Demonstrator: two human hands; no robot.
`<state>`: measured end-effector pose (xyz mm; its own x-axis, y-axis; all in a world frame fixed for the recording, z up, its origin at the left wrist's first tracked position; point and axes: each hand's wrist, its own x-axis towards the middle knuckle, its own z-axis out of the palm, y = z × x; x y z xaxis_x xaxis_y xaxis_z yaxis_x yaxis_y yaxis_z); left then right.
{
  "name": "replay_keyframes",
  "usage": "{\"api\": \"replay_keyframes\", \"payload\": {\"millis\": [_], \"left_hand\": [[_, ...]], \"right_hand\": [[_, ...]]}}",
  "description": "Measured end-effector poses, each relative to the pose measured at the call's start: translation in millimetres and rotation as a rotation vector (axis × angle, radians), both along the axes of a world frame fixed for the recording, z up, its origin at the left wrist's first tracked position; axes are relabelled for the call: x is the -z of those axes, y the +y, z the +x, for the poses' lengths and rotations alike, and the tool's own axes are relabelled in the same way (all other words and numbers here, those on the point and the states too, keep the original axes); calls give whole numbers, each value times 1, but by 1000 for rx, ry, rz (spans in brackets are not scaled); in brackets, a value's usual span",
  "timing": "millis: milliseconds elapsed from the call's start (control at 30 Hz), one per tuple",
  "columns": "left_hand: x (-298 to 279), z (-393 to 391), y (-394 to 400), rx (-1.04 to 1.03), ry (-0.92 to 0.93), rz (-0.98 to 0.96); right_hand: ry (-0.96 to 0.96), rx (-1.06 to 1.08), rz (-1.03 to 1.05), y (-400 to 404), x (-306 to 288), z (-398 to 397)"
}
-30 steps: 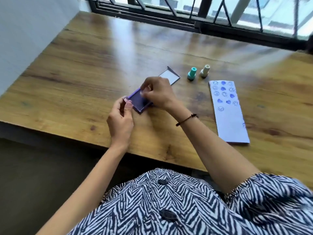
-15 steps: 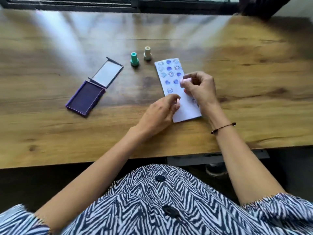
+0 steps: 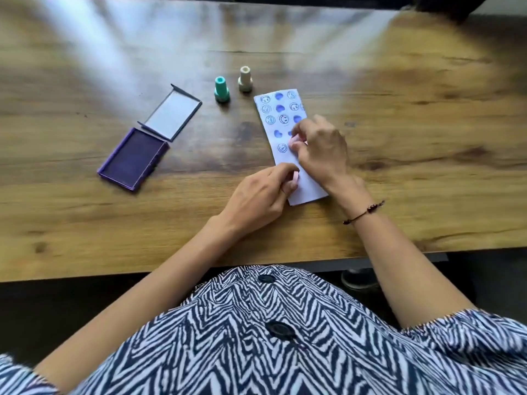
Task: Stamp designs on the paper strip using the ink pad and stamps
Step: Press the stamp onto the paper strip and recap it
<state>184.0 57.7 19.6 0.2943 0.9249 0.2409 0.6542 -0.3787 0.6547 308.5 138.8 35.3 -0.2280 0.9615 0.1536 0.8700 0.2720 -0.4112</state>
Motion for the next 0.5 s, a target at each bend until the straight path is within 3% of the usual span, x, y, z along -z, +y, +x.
{"api": "replay_keyframes", "payload": {"millis": [200, 500], "left_hand": [[3, -4, 2, 33, -9, -18], [3, -9, 7, 58, -24, 6]], "right_hand": [[-221, -76, 25, 5, -4, -12], [-209, -79, -57, 8, -13, -14]]}}
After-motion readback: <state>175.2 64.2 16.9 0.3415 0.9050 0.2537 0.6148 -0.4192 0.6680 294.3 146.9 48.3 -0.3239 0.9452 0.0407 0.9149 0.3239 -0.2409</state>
